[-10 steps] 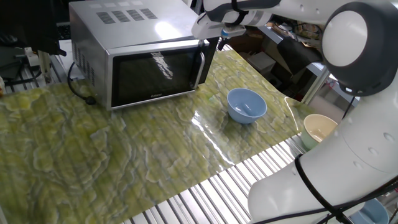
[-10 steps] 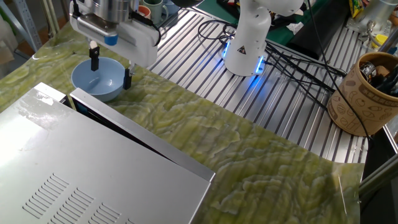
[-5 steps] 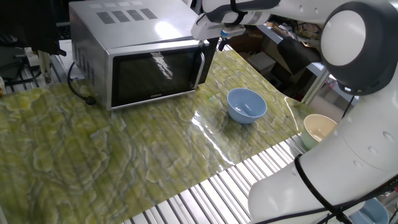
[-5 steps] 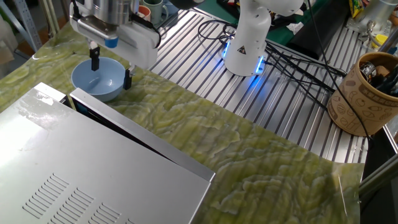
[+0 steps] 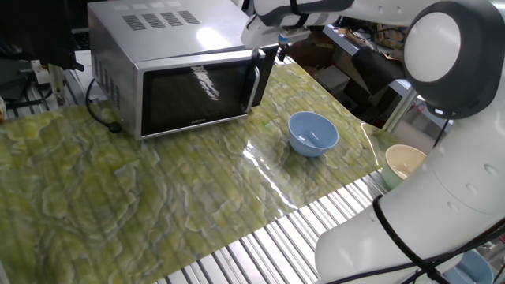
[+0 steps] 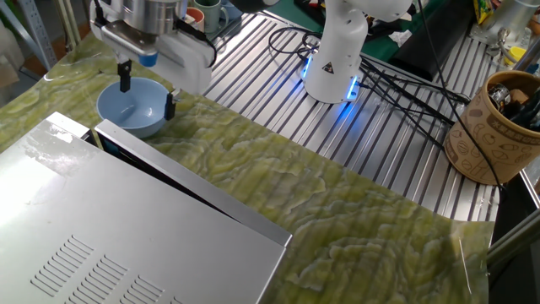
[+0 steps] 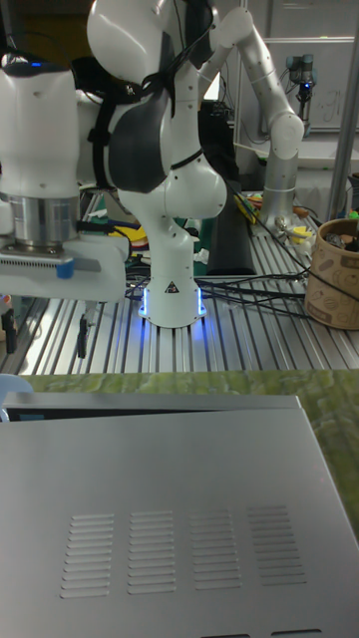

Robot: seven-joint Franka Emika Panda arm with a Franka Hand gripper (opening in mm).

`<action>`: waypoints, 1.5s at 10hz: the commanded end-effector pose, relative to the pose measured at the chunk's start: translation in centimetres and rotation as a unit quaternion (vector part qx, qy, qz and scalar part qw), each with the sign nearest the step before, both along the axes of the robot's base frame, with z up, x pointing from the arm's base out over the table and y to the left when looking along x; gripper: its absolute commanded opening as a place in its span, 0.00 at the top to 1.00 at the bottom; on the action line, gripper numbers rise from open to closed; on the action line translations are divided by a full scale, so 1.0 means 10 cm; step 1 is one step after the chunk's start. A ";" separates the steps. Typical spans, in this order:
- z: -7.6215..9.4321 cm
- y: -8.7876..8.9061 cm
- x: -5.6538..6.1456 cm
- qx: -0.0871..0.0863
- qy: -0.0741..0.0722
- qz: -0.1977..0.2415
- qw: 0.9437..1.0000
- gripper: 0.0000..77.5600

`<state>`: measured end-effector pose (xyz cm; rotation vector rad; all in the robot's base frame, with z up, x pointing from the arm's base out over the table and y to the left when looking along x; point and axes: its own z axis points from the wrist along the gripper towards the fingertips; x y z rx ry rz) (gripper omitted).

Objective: Put the bowl into the microwave

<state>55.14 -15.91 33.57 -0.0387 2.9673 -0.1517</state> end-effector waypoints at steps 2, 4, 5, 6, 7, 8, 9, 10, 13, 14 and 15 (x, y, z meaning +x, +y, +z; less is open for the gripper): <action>0.37 -0.02 0.20 0.015 -0.012 -0.006 1.000 0.00; 0.39 -0.02 0.23 0.015 -0.016 -0.010 1.000 0.00; 0.42 -0.02 0.29 0.015 -0.017 -0.010 1.000 0.00; 0.43 -0.02 0.30 0.015 -0.017 -0.011 1.000 0.00; 0.46 -0.01 0.38 0.015 -0.017 -0.014 1.000 0.00; 0.46 0.00 0.41 0.014 -0.018 -0.015 1.000 0.00; 0.45 0.01 0.45 0.014 -0.018 -0.017 1.000 0.00; 0.42 0.04 0.51 0.012 -0.022 -0.020 0.999 0.00; 0.36 0.09 0.62 0.013 -0.030 -0.023 0.999 0.00; 0.36 0.09 0.62 0.013 -0.030 -0.023 0.999 0.00; 0.35 0.13 0.69 0.016 -0.035 -0.021 0.999 0.00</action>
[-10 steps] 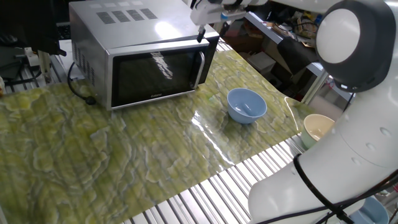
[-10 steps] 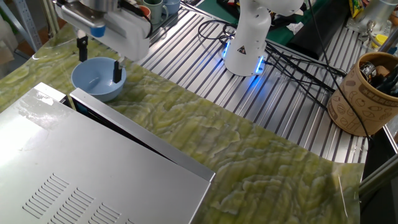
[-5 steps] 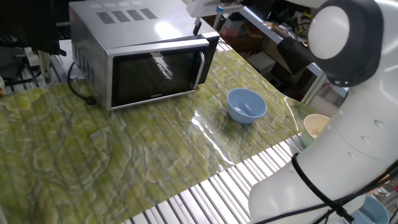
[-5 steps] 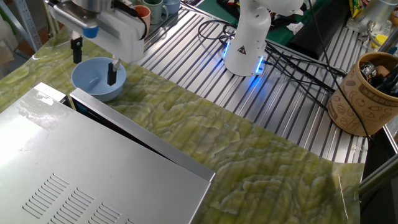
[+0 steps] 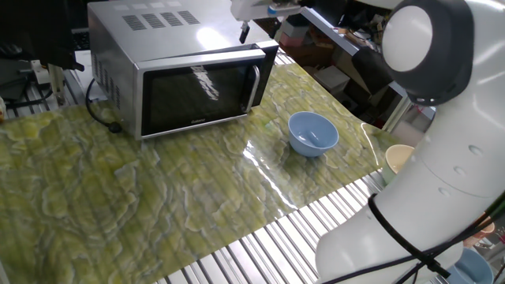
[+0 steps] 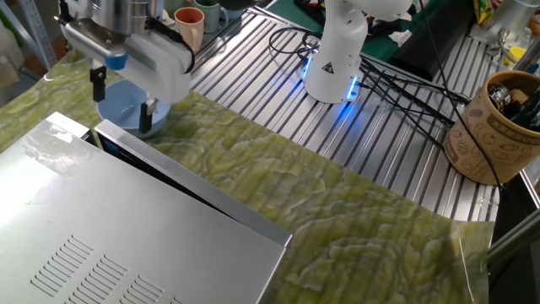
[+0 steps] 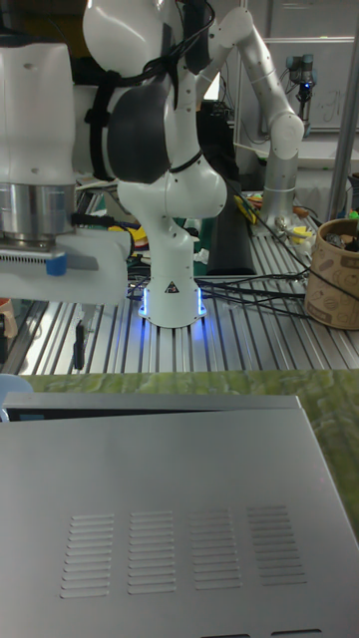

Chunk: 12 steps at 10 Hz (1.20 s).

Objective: Put the bowl into the microwave

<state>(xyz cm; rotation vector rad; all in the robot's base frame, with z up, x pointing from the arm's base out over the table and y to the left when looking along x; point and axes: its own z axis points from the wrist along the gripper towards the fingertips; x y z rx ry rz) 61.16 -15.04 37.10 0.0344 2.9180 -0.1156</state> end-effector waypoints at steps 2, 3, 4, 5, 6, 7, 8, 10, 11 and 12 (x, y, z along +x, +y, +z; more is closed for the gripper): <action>-0.02 0.07 0.15 0.003 -0.013 0.002 1.000 0.00; -0.05 0.10 0.18 0.003 -0.016 -0.001 1.000 0.00; -0.07 0.11 0.19 0.003 -0.018 -0.001 1.000 0.00; -0.07 0.12 0.19 0.004 -0.020 -0.001 1.000 0.00; -0.07 0.12 0.20 0.004 -0.022 -0.001 1.000 0.00; -0.09 0.14 0.21 0.005 -0.024 -0.002 1.000 0.00; -0.10 0.16 0.22 0.006 -0.025 -0.002 1.000 0.00; -0.12 0.17 0.23 0.012 -0.025 -0.001 1.000 0.00; -0.14 0.20 0.25 0.027 -0.028 0.003 0.999 0.00; -0.16 0.24 0.28 0.034 -0.030 0.005 0.999 0.00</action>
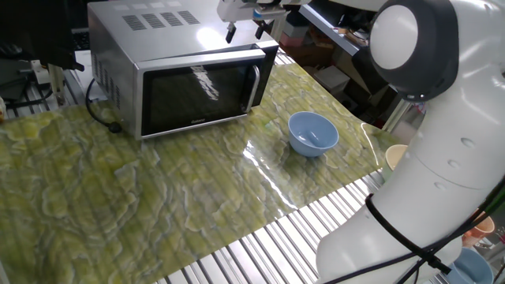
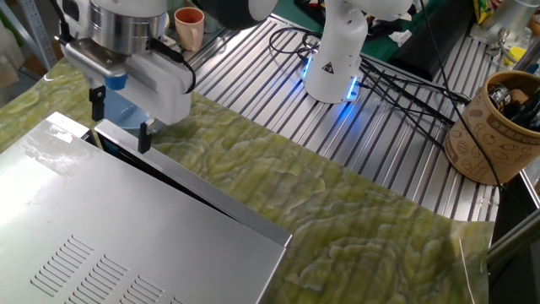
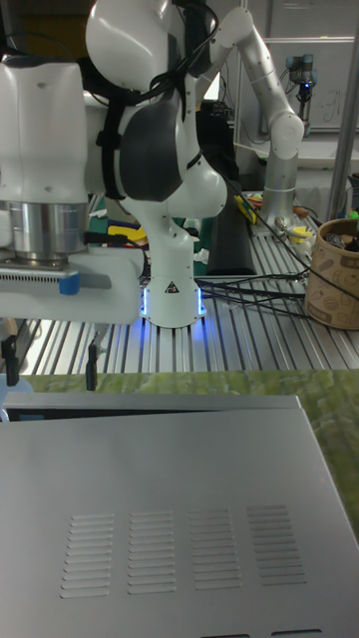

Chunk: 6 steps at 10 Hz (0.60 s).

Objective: Put the bowl into the microwave

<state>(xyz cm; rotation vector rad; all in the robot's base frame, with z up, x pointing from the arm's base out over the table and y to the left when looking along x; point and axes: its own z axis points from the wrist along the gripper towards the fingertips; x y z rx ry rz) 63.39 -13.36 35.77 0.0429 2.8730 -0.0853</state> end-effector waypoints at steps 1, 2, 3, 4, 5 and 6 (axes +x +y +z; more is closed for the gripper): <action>-0.06 0.10 0.07 0.025 -0.007 0.007 1.000 0.00; -0.08 0.12 0.09 0.025 -0.008 0.008 1.000 0.00; -0.09 0.12 0.09 0.025 -0.008 0.008 1.000 0.00; -0.10 0.13 0.10 0.030 -0.007 0.010 0.999 0.00; -0.11 0.15 0.10 0.030 -0.006 0.009 0.999 0.00; -0.13 0.16 0.11 0.031 -0.006 0.009 0.999 0.00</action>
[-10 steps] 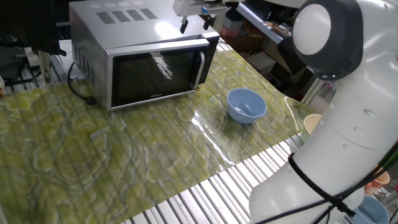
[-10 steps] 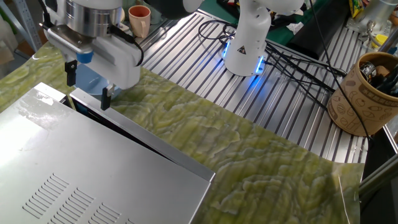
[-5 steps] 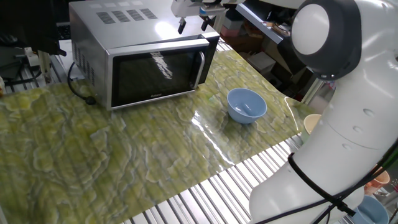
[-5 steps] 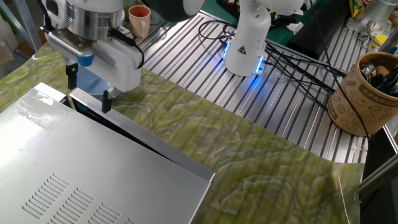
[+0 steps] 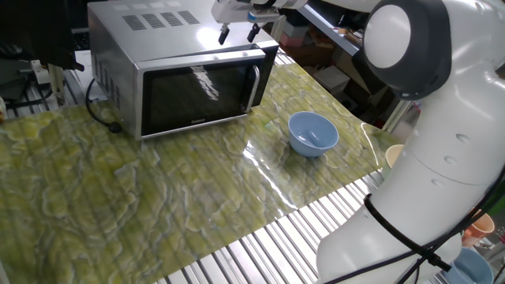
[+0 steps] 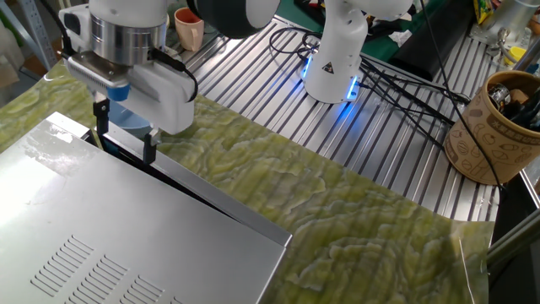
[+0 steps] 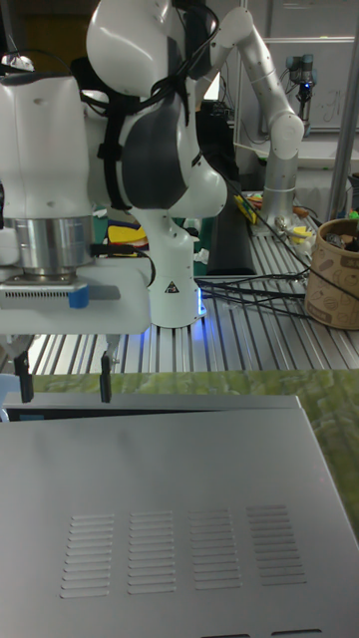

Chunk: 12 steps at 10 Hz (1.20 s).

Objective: Put the bowl into the microwave

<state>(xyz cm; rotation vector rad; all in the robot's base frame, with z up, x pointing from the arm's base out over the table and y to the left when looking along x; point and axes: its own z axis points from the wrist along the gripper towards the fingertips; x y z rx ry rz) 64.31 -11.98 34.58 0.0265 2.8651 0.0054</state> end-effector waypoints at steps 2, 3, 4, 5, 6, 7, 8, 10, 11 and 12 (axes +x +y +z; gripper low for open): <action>-0.03 0.04 0.03 0.002 -0.001 0.000 1.000 0.00; -0.06 0.06 0.04 0.002 0.000 -0.002 1.000 0.00; -0.07 0.07 0.04 0.002 0.001 -0.002 1.000 0.00; -0.10 0.07 0.02 0.008 0.005 -0.001 1.000 0.00; -0.13 0.07 0.01 0.012 0.005 -0.001 1.000 0.00; -0.14 0.06 0.00 0.013 0.005 -0.001 1.000 0.00; -0.13 0.03 -0.01 0.015 0.008 0.000 1.000 0.00; -0.15 0.00 0.00 0.017 0.007 0.001 1.000 0.00; -0.16 -0.02 0.00 0.017 0.007 0.001 1.000 0.00; -0.16 -0.03 0.00 0.017 0.007 0.002 1.000 0.00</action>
